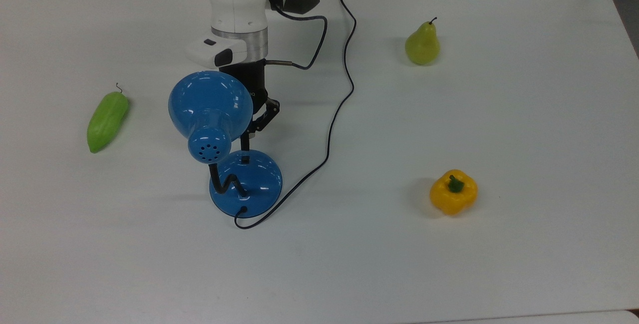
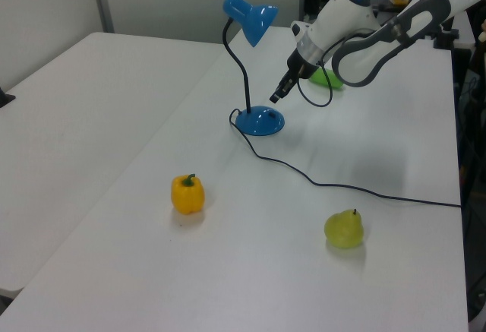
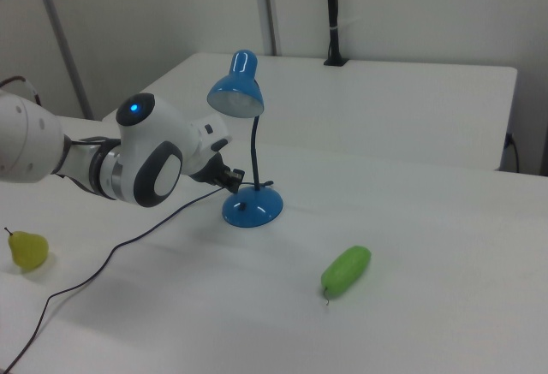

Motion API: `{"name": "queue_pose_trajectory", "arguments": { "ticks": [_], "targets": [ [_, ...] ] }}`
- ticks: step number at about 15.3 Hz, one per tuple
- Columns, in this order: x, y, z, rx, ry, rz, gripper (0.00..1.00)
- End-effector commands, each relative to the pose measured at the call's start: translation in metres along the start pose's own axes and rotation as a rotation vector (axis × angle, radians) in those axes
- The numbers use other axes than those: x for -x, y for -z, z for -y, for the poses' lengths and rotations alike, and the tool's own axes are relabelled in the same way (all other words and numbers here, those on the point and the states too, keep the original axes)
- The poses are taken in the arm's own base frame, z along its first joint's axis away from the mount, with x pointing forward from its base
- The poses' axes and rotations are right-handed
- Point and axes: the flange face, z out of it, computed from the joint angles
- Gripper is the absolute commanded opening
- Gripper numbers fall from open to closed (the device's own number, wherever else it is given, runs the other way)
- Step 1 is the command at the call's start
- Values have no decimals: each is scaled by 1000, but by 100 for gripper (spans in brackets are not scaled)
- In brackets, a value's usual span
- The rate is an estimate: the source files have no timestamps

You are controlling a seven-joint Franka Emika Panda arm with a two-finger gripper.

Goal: Turn on desk lamp
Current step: 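Press down on the lamp base switch with the gripper fingertips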

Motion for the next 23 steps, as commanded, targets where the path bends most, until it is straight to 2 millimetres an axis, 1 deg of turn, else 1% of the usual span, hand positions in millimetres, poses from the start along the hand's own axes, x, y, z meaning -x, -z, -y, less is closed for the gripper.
{"name": "queue_pose_trajectory", "arguments": {
  "ticks": [1, 3, 4, 7, 9, 18, 23],
  "targets": [
    [6, -9, 4, 1, 6, -16, 0],
    [9, -14, 4, 1, 7, -8, 0],
    [12, -20, 3, 2, 4, 0, 0],
    [13, -22, 4, 2, 5, 3, 0],
    [17, -29, 4, 1, 5, 14, 0],
    [2, -35, 1, 6, -1, -24, 0],
    [7, -43, 1, 7, 6, -12, 0]
  ]
}}
